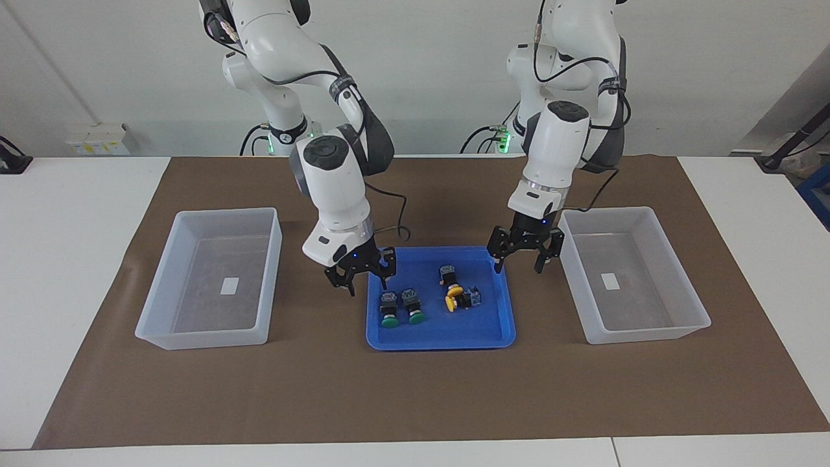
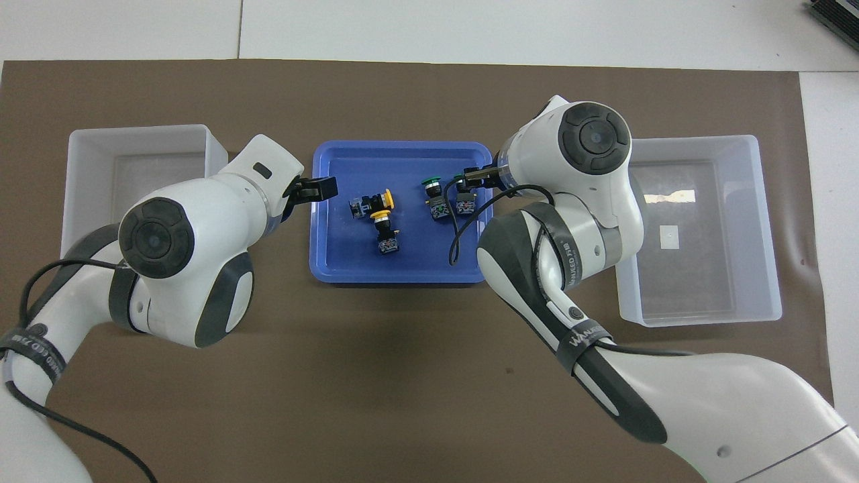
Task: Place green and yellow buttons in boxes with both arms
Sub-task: 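Reach the left gripper to a yellow button while the right gripper reaches a green button, then close the left gripper on yellow while the right gripper grasps green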
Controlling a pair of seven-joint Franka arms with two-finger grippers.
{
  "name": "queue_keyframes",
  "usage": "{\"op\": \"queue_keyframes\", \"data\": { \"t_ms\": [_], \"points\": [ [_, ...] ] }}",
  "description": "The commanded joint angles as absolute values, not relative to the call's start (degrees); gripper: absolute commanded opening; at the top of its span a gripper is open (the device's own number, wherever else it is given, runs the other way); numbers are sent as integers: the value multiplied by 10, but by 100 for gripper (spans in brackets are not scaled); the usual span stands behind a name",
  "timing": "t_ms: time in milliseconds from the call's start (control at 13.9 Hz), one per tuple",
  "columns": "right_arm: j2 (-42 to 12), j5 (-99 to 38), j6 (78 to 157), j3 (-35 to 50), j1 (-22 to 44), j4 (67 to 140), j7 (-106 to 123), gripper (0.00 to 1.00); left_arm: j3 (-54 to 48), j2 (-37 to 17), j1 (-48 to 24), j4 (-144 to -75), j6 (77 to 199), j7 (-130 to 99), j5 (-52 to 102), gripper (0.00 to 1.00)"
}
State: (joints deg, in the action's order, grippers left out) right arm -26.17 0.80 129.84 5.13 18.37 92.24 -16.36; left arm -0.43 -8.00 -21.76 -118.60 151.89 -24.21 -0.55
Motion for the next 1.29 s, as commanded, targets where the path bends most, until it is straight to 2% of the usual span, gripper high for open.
{"op": "queue_keyframes", "data": {
  "t_ms": [0, 215, 430, 717, 860, 1004, 1075, 1219],
  "points": [
    [-317, 46, 1324, 54, 198, 885, -218, 71, 6, -132, -249, -1197, 1607, -280, -10, 100],
    [-330, 62, 1332, 54, 199, 884, -231, 71, 5, -149, -251, -1196, 1630, -291, -10, 100],
    [-358, 73, 1334, 54, 218, 862, -254, 70, 6, -207, -268, -1190, 1679, -295, -10, 100],
    [-361, 82, 1335, 54, 220, 856, -263, 69, 5, -212, -269, -1191, 1688, -323, -10, 100],
    [-361, 81, 1354, 53, 218, 861, -265, 68, 5, -215, -270, -1192, 1688, -324, -10, 92],
    [-359, 82, 1359, 53, 220, 869, -286, 67, 6, -215, -272, -1192, 1688, -324, -10, 78],
    [-359, 82, 1358, 53, 221, 872, -287, 66, 6, -215, -272, -1193, 1688, -324, -10, 76],
    [-359, 88, 1359, 52, 221, 879, -288, 66, 6, -215, -272, -1192, 1688, -324, -10, 59]
  ]
}}
